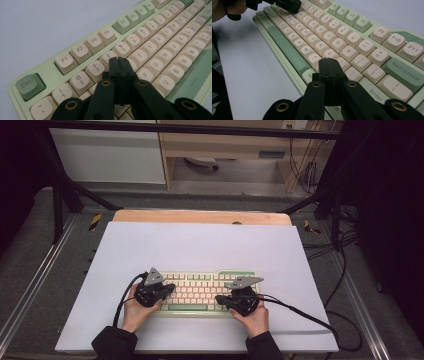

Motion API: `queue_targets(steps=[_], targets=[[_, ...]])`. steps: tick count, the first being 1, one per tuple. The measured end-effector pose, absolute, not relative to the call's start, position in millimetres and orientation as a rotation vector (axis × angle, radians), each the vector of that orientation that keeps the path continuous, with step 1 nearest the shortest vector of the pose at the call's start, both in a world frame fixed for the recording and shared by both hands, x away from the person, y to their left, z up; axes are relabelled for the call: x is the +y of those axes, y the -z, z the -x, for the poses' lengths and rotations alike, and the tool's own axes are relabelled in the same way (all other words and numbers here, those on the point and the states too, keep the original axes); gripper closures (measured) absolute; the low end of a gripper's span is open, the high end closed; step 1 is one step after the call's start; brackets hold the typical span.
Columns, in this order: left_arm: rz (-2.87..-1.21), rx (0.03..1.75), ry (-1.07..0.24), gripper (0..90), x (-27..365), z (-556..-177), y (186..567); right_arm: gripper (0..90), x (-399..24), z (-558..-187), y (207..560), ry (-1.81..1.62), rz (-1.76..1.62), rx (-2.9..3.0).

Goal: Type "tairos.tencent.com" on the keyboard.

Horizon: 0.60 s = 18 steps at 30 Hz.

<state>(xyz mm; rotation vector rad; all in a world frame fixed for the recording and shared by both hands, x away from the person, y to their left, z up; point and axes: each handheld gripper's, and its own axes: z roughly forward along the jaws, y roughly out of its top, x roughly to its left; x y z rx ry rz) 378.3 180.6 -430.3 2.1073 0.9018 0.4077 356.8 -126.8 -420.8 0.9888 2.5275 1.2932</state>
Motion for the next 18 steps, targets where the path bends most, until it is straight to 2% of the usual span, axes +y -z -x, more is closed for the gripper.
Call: queue_targets(steps=[18], targets=[[-2.074, 0.875, -0.399, 89.6, 197.7, -360.1, 419.7, 90.0, -125.9, -356.8, 418.1, -1.320, -1.001, 2.517]])
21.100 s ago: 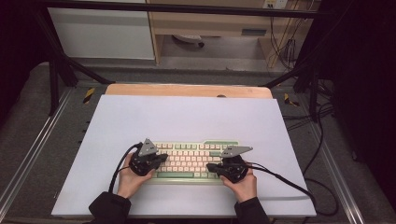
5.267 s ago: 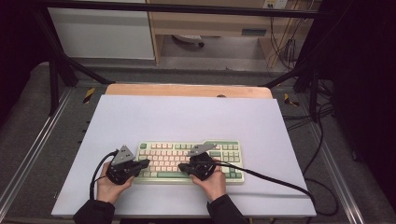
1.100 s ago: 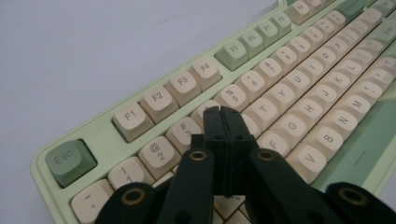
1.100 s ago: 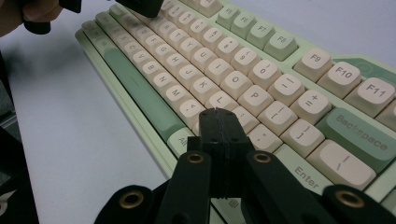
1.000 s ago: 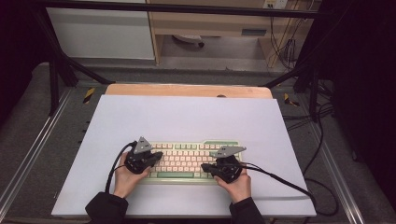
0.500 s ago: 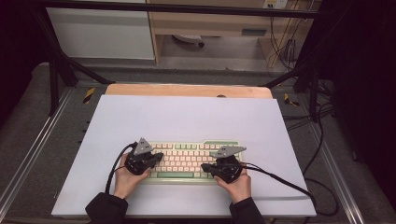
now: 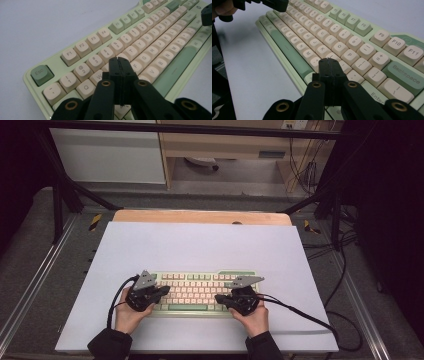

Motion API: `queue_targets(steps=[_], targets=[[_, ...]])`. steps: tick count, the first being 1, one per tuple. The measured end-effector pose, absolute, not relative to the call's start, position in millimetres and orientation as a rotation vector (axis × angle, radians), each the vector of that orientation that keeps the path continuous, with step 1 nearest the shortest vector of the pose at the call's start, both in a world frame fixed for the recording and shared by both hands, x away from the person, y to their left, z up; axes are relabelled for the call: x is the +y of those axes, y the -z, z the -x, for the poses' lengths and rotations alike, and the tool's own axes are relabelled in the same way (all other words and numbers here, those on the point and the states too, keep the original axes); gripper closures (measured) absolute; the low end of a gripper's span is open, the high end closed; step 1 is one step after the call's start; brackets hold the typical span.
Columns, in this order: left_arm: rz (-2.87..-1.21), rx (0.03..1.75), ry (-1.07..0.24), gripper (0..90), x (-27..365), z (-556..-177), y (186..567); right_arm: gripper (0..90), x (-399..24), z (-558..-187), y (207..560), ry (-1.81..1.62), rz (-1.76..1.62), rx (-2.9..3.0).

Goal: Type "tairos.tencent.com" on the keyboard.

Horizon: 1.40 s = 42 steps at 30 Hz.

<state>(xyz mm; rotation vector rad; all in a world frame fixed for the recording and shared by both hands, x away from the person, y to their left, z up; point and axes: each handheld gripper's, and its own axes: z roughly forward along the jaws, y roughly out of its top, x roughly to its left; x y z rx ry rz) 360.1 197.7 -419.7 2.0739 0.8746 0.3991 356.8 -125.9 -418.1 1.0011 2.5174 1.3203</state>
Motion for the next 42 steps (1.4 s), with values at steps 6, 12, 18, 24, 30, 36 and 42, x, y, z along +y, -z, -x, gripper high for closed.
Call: queue_targets(steps=[6, 12, 18, 24, 30, 36, 42], targets=[[-2.076, 0.871, -0.400, 89.6, 201.9, -354.4, 420.6, 90.0, -121.5, -358.2, 416.8, -1.318, -0.992, 2.522], [-2.072, 0.878, -0.398, 89.6, 207.7, -350.1, 422.1, 90.0, -111.3, -360.9, 415.5, -1.332, -0.980, 2.528], [-2.074, 0.888, -0.395, 89.6, 211.1, -348.9, 424.8, 90.0, -102.2, -363.2, 418.7, -1.343, -0.984, 2.535], [-2.073, 0.883, -0.395, 89.6, 211.3, -347.7, 424.1, 90.0, -94.7, -365.3, 420.2, -1.338, -0.974, 2.542], [-2.069, 0.885, -0.394, 89.5, 211.9, -347.7, 424.3, 90.0, -83.1, -367.4, 420.5, -1.334, -0.954, 2.556], [-2.066, 0.887, -0.389, 89.5, 212.2, -347.9, 424.3, 90.0, -71.6, -370.4, 423.5, -1.333, -0.945, 2.574], [-2.063, 0.887, -0.390, 89.5, 213.1, -348.0, 423.8, 90.0, -62.9, -372.3, 426.2, -1.332, -0.945, 2.588]])
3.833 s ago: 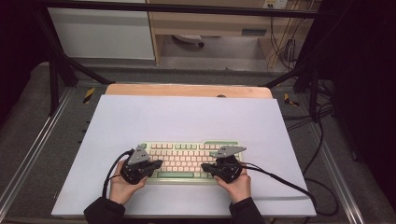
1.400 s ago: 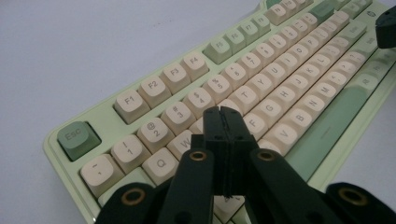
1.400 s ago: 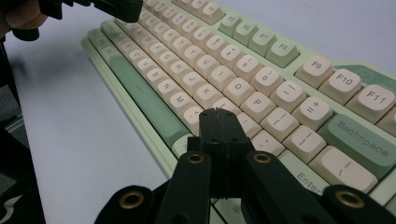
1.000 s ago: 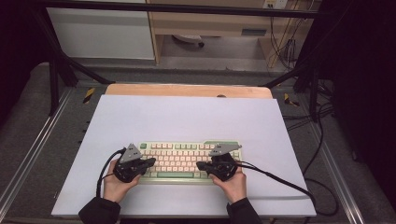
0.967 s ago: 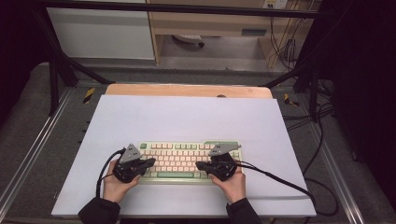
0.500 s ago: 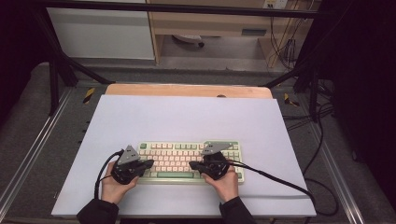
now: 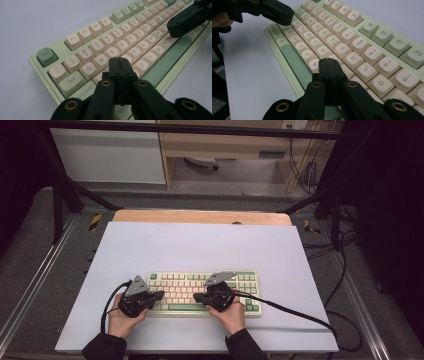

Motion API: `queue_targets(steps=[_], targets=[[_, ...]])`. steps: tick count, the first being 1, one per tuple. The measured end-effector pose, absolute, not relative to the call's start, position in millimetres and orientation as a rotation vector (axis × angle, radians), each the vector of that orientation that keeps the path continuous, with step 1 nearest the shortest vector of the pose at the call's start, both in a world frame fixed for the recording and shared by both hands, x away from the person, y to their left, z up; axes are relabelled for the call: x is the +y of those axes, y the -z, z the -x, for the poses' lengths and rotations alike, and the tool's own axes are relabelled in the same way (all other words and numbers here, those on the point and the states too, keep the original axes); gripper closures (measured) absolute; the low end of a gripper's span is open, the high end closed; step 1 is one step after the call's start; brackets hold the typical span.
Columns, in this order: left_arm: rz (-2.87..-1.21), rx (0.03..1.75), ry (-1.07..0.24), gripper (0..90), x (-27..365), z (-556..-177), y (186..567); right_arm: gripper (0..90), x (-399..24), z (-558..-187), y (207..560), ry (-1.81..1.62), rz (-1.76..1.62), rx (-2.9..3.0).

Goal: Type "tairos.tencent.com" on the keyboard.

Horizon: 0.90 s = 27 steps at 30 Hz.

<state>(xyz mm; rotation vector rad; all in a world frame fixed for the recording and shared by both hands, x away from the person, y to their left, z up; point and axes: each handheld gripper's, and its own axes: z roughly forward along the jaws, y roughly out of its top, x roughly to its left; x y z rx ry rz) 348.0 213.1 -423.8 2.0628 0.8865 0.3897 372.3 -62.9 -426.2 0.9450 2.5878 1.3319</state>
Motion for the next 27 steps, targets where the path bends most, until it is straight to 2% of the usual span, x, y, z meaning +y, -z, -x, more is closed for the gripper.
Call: queue_targets(steps=[27], targets=[[-2.063, 0.888, -0.386, 89.5, 213.0, -348.5, 424.6, 90.0, -58.0, -372.2, 434.8, -1.317, -0.931, 2.609]])
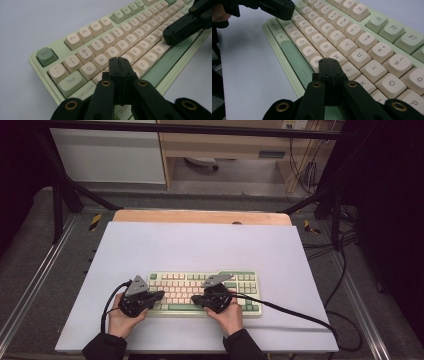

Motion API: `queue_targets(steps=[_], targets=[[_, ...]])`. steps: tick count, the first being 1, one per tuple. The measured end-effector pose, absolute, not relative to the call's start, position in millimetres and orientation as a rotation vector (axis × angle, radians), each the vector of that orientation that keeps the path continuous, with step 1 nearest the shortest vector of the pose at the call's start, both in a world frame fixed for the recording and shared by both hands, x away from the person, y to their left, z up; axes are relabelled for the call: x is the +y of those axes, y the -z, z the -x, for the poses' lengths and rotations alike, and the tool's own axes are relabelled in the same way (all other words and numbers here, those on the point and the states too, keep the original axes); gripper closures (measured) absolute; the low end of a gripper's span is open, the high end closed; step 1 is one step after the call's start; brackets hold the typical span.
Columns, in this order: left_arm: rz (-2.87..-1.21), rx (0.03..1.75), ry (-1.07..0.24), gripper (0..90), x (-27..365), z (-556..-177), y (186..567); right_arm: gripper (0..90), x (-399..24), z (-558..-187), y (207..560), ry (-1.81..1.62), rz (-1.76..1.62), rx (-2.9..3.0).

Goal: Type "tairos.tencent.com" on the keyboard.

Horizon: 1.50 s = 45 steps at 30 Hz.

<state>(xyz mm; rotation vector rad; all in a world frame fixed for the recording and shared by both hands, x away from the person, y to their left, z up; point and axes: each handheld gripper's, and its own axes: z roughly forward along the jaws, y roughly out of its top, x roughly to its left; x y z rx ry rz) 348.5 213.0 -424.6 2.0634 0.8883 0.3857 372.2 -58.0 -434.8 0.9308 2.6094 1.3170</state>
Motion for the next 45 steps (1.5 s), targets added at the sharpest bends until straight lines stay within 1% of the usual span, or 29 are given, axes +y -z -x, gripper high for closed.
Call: queue_targets(steps=[13, 26, 45], targets=[[-2.053, 0.879, -0.390, 89.5, 212.7, -346.7, 420.9, 90.0, -71.9, -369.9, 416.4, -1.293, -0.908, 2.583], [-2.064, 0.863, -0.392, 89.5, 201.6, -348.8, 416.5, 90.0, -98.4, -366.9, 415.1, -1.280, -0.951, 2.552], [-2.083, 0.845, -0.391, 89.5, 175.3, -363.6, 411.1, 90.0, -112.8, -361.4, 417.0, -1.276, -0.970, 2.547]])
